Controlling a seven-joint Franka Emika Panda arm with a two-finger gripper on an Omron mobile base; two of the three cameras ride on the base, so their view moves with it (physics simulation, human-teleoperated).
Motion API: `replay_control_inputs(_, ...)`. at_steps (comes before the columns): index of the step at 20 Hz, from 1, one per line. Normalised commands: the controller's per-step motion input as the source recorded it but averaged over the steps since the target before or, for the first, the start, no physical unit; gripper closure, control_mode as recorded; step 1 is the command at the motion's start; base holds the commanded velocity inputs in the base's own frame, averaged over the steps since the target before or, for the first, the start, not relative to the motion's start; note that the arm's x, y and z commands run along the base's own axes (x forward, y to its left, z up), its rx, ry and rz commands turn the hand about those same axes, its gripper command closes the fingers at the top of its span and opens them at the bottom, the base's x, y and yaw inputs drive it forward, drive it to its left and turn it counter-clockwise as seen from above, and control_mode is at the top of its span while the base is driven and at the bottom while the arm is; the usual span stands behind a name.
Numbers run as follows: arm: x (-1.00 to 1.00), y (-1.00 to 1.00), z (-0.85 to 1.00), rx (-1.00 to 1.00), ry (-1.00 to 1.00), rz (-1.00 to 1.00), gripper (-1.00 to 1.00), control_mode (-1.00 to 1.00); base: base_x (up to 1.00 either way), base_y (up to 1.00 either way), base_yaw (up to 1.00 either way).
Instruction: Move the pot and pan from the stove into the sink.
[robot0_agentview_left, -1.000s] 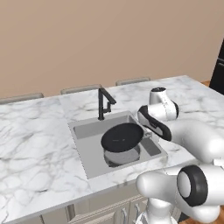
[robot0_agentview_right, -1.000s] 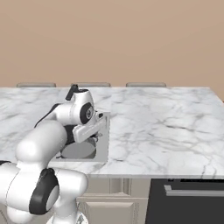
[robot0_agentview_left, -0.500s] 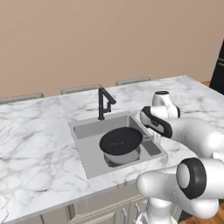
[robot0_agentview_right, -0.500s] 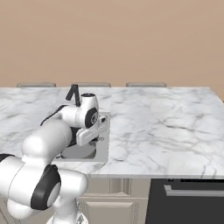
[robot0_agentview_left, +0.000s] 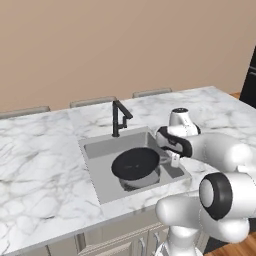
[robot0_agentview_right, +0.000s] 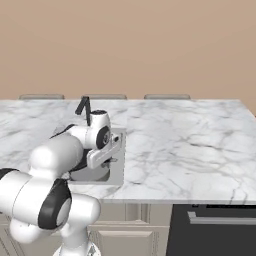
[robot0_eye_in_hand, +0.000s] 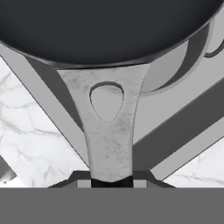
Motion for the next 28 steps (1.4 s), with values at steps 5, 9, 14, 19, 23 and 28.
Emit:
replay_control_inputs(5, 0.25, 0.16, -0.41, -0.11, 0.05, -0.01, 1.0, -1.0, 0.0, 0.0, 0.0)
replay_control_inputs(9, 0.32, 0.15, -0.26, -0.06, 0.01, -0.03, 1.0, -1.0, 0.0, 0.0, 0.0)
replay_control_inputs(14, 0.33, 0.12, -0.07, -0.02, 0.02, -0.03, 1.0, -1.0, 0.0, 0.0, 0.0)
replay_control_inputs(19, 0.23, 0.07, 0.15, 0.0, 0.09, -0.07, -1.0, -1.0, 0.0, 0.0, 0.0)
replay_control_inputs(23, 0.08, 0.0, 0.29, 0.0, 0.1, -0.1, -1.0, -1.0, 0.0, 0.0, 0.0)
replay_control_inputs(28, -0.11, -0.09, 0.46, 0.0, 0.11, -0.1, -1.0, -1.0, 0.0, 0.0, 0.0)
